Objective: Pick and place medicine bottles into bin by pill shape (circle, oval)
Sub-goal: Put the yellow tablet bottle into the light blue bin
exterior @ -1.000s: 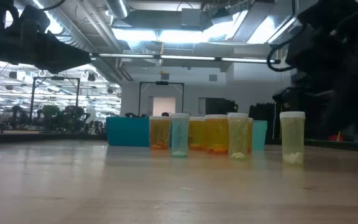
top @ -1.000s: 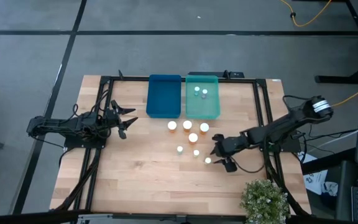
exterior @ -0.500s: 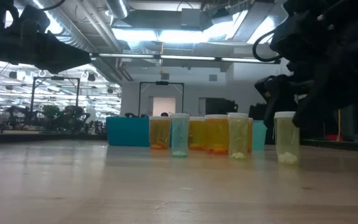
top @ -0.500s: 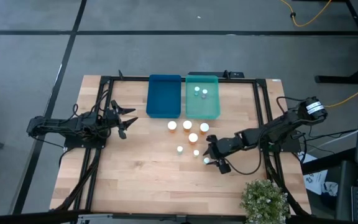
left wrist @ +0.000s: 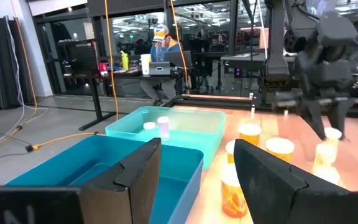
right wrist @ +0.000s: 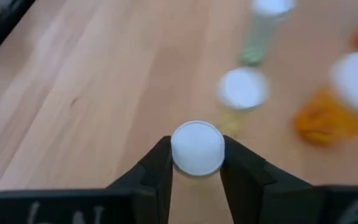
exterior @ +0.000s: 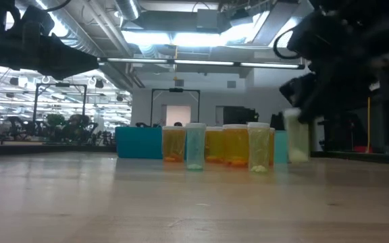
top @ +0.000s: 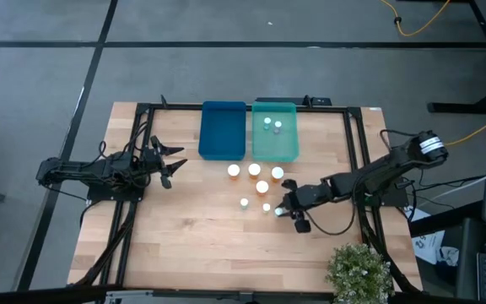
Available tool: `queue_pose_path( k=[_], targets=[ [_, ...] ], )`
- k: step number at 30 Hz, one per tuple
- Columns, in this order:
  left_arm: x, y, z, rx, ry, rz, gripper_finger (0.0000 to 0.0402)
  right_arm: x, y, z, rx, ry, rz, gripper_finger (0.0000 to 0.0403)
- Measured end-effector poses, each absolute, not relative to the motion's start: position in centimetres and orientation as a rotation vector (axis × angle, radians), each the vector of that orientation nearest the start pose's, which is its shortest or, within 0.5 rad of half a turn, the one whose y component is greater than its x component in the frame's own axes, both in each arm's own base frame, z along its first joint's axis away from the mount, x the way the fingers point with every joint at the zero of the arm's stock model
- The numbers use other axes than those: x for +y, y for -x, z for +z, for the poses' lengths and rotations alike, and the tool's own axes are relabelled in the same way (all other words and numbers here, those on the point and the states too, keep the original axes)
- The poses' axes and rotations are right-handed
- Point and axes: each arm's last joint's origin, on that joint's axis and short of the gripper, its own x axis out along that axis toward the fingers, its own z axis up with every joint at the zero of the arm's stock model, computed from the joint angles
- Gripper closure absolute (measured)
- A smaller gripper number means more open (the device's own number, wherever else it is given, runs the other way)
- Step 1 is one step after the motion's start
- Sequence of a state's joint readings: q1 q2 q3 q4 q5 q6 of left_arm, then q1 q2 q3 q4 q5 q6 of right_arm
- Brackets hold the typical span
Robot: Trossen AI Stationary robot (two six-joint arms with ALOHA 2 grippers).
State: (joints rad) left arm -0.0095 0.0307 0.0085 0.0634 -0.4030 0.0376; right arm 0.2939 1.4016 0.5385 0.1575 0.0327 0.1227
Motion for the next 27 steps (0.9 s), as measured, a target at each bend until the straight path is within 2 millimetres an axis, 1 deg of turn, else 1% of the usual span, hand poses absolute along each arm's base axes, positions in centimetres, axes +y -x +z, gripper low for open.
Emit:
queue_pose_path(
  k=[3, 7, 9, 11, 14, 16, 19, 23, 27],
  targets=[
    [1.0, -9.7, 17.0, -0.033, -0.029, 0.394, 0.0207, 6.5, -23.7, 17.1, 0.672, -0.017, 0.175, 0.0294],
    [1.0, -9.7, 17.0, -0.033, -0.029, 0.394, 0.0207, 5.1, -22.3, 20.0, 0.577, -0.007, 0.121, 0.0294],
    [1.0, -9.7, 17.0, -0.033, -0.029, 0.394, 0.0207, 4.1, -21.6, 21.4, 0.511, 0.024, 0.032, 0.0294],
    [1.0, -9.7, 17.0, -0.033, -0.029, 0.394, 0.0207, 2.9, -21.1, 22.6, 0.441, 0.052, -0.102, 0.0294],
    [1.0, -9.7, 17.0, -0.033, -0.029, 0.394, 0.0207, 0.9, -20.6, 23.6, 0.389, 0.103, -0.318, 0.0294],
    [1.0, -9.7, 17.0, -0.033, -0.029, 0.394, 0.0207, -0.6, -20.6, 23.8, 0.379, 0.120, -0.389, 0.0294],
    [1.0, -9.7, 17.0, -0.033, -0.029, 0.394, 0.0207, -2.7, -21.0, 23.6, 0.382, 0.079, -0.434, 0.0294],
    [1.0, -9.7, 17.0, -0.033, -0.029, 0.394, 0.0207, -5.5, -21.7, 22.4, 0.413, 0.010, -0.455, 0.0294],
    [1.0, -9.7, 17.0, -0.033, -0.029, 0.394, 0.0207, -7.9, -22.8, 20.7, 0.438, -0.029, -0.469, 0.0294]
  ],
)
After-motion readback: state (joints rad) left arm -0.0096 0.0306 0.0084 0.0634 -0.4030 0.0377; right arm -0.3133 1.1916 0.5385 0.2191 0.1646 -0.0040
